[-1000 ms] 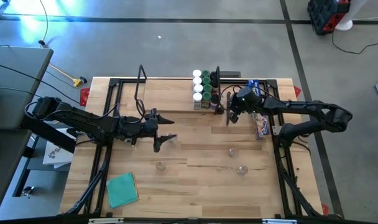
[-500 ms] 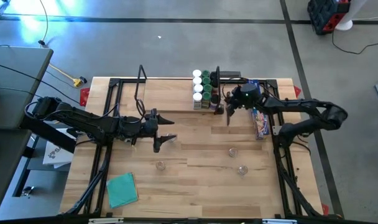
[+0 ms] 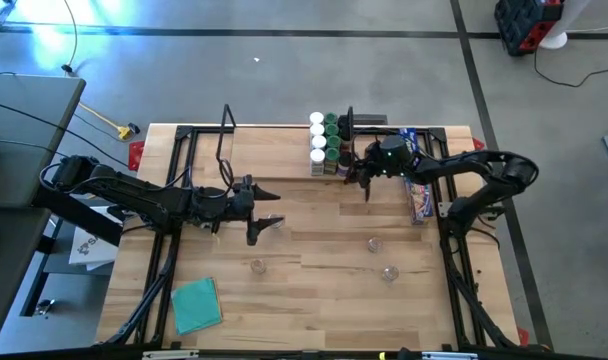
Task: Shelf spices
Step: Adjust the black seasoning bottles on the shelf
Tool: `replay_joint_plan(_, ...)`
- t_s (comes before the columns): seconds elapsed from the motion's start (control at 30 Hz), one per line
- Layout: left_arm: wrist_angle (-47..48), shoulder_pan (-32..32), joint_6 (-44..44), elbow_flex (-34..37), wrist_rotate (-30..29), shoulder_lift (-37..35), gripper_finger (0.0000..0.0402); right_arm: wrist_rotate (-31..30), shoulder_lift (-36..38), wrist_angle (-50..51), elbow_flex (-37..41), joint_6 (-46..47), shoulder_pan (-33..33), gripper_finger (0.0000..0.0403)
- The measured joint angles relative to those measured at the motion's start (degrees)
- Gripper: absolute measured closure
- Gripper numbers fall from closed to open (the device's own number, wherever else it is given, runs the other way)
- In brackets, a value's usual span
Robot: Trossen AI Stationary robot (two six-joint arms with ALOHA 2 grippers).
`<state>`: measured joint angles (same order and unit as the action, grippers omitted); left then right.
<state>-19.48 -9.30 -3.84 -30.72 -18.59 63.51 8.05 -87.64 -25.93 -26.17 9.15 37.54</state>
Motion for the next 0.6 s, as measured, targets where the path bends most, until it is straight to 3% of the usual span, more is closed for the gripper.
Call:
replay_joint_plan(0.17, 0.0, 0.0, 0.0, 0.0, 0.0, 0.0, 0.0117, -1.7, 2.2, 7.3, -0.2, 0.0, 0.0, 0.0353)
replay_joint_plan(0.33, 0.3, 0.0, -0.4, 0.0, 0.0, 0.0, 0.0117, -7.5, 11.7, 19.2, 0.0, 2.0, -0.3, 0.0353)
replay_joint_plan(0.6, 0.3, 0.0, -0.1, 0.0, 0.0, 0.0, 0.0117, -4.5, 22.9, 27.5, 0.0, -2.3, -2.0, 0.0352)
